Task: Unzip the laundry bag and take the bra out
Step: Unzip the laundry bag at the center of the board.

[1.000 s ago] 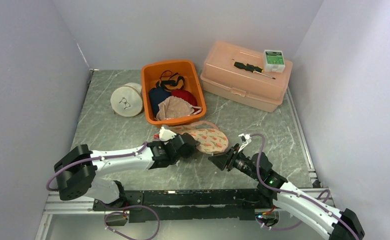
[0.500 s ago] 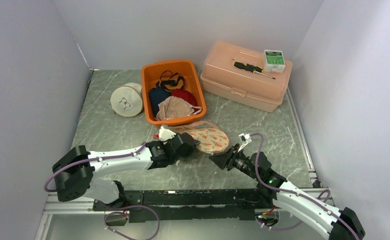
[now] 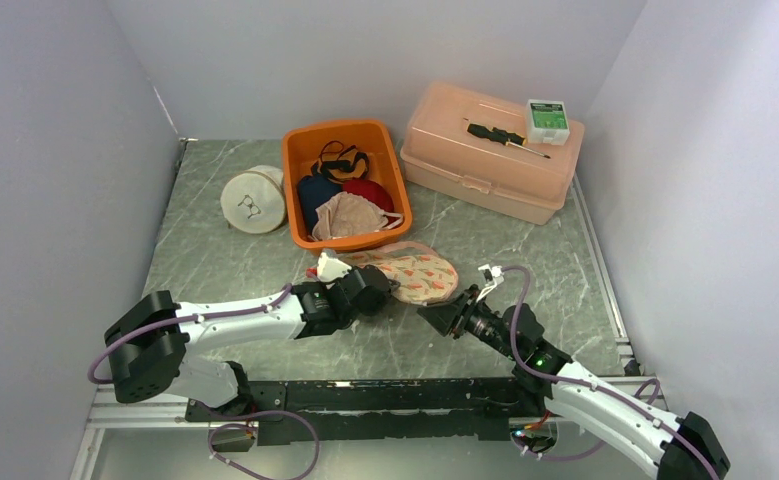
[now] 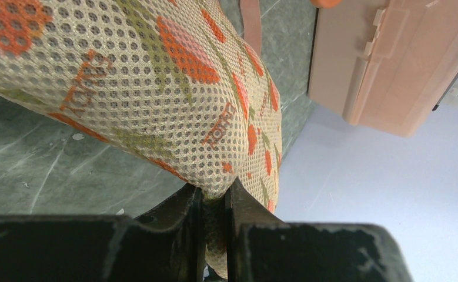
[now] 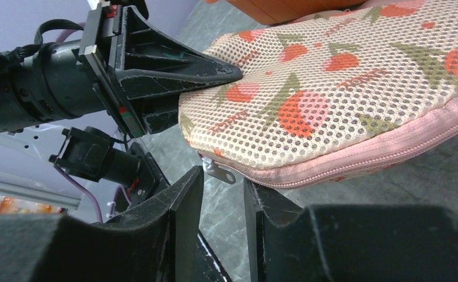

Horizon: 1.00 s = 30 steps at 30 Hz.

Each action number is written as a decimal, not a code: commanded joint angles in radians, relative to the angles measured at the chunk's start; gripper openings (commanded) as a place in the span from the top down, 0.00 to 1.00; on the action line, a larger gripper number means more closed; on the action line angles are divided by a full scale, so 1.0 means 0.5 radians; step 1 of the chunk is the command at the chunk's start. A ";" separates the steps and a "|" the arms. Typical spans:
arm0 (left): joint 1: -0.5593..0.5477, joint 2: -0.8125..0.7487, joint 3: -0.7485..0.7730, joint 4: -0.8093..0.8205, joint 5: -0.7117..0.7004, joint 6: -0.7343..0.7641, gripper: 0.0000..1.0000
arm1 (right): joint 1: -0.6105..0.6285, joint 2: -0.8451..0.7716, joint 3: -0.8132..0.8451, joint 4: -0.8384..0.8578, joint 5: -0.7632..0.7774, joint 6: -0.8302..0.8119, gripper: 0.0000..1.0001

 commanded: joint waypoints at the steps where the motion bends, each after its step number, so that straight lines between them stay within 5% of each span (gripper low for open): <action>1: -0.007 -0.007 0.036 0.053 -0.016 -0.009 0.97 | 0.004 -0.016 -0.103 0.168 0.046 -0.026 0.66; 14: -0.005 -0.019 0.027 0.051 -0.016 -0.008 0.97 | 0.003 -0.081 -0.100 0.049 0.037 -0.030 0.81; 19: -0.006 -0.029 0.021 0.045 -0.015 -0.007 0.97 | 0.004 -0.167 -0.088 -0.132 0.026 -0.062 1.00; 30: -0.009 -0.101 -0.007 -0.035 -0.019 -0.007 0.97 | 0.003 -0.191 -0.039 -0.458 0.152 -0.068 1.00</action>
